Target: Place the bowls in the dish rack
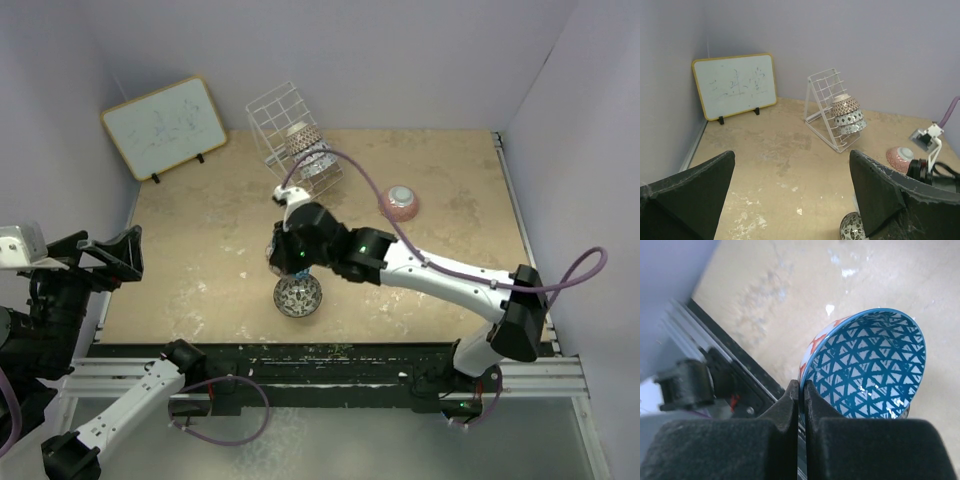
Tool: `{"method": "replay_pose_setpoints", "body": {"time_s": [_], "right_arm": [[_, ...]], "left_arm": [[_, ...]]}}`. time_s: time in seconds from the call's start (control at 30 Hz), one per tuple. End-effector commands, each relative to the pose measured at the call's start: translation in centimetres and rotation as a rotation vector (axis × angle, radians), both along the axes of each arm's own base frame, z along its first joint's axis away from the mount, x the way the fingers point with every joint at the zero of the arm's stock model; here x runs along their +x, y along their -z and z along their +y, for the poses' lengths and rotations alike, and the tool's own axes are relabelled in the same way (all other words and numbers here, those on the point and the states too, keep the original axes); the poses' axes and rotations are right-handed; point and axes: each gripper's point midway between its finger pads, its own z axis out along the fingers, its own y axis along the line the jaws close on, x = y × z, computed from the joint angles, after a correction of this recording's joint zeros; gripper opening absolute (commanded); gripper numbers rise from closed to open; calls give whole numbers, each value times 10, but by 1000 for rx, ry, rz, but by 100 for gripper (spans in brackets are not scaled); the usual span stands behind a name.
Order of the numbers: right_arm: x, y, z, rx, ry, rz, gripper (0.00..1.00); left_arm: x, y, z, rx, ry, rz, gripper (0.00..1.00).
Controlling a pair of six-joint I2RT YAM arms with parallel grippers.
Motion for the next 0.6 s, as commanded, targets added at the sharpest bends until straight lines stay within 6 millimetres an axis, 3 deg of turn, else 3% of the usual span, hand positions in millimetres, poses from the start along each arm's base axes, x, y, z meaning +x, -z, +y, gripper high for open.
{"method": "replay_pose_setpoints", "body": {"time_s": [0.0,0.27,0.37,0.57], "right_arm": [[35,-81,9,429,-84,16,0],[98,-159,-1,823,-173,-27,0],[125,-197,-10,1001,-208,-60,0],[175,-227,-23,1275,-245,-69,0]], "left_arm": [[-7,-13,3,-23,8,-34,99],[-13,-18,10,-17,-11,-44,99],[-13,-17,12,-16,-18,-45,99],[-16,-18,15,-11,-25,-48,99]]}}
